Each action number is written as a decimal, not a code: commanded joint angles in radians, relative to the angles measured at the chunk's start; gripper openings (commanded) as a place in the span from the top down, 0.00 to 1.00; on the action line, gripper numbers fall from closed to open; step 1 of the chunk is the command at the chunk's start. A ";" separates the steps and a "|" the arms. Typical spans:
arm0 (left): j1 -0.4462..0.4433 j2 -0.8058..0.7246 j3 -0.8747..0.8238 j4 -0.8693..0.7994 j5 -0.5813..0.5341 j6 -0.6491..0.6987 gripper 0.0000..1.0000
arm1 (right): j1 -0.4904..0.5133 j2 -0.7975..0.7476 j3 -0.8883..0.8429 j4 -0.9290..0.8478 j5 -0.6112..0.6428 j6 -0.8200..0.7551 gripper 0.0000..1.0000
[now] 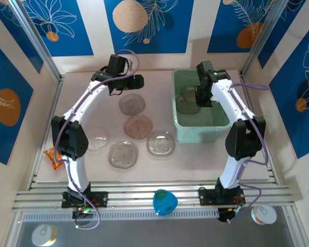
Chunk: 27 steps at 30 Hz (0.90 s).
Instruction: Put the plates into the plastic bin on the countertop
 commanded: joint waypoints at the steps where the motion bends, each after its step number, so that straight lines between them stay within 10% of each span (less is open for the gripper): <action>1: 0.003 0.023 -0.007 -0.013 0.036 0.031 0.19 | 0.016 0.050 0.065 -0.060 0.033 0.048 1.00; 23: 0.010 -0.045 -0.098 -0.042 0.010 0.022 0.19 | 0.058 0.244 0.090 0.024 0.105 0.111 1.00; 27: 0.010 -0.058 -0.112 -0.040 0.011 0.012 0.20 | 0.062 0.247 0.100 0.025 0.124 0.091 0.86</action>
